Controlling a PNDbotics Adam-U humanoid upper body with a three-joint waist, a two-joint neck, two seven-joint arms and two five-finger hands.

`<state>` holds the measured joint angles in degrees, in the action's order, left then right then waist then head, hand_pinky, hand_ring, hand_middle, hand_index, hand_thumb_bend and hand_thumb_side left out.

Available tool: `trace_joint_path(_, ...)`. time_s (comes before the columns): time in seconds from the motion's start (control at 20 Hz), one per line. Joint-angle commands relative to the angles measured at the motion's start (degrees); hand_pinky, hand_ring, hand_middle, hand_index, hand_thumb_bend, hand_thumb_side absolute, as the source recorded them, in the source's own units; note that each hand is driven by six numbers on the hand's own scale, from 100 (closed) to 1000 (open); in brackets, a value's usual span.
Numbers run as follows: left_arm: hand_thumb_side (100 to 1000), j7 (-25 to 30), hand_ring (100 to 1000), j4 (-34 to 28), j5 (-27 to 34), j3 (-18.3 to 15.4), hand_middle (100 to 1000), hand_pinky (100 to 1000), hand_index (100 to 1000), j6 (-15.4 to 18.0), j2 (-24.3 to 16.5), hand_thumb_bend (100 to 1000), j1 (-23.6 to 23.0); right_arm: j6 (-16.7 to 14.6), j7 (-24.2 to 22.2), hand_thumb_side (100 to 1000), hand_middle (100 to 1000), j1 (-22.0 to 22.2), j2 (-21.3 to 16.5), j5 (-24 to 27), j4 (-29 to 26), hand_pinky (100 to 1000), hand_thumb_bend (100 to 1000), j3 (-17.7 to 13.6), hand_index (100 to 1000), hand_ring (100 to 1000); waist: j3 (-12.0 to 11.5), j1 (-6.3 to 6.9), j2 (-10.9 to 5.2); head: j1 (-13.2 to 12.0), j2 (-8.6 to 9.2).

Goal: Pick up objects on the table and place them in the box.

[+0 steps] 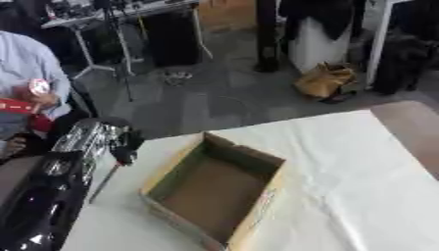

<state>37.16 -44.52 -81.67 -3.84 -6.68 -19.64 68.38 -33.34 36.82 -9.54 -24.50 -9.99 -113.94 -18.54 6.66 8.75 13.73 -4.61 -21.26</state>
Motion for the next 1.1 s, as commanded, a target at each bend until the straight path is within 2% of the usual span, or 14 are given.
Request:
trace_joint_path(0.05, 249, 1.06, 672, -1.59, 0.27, 0.20, 603, 553, 581, 0.36, -0.80, 100, 2.39, -7.40, 7.58, 1000, 634, -0.26, -1.92, 0.57, -0.65, 843, 100, 0.02, 696, 830, -0.03, -0.37, -1.41, -0.05, -0.38)
trace_joint_path(0.6, 249, 3.27, 677, -2.30, -1.26, 0.67, 607, 557, 575, 1.39, 0.23, 100, 3.75, -7.12, 7.32, 1000, 633, -0.44, -1.88, 0.71, -0.65, 842, 100, 0.08, 696, 830, 0.17, -0.02, -1.42, -0.30, -0.34)
trace_joint_path(1.1, 226, 7.66, 687, -4.96, -2.98, 2.25, 617, 567, 574, 3.73, 3.21, 100, 6.08, -6.62, 6.91, 1000, 632, -0.50, -1.80, 0.85, -0.65, 840, 100, 0.23, 696, 831, 0.49, 0.58, -1.81, -0.31, -0.42)
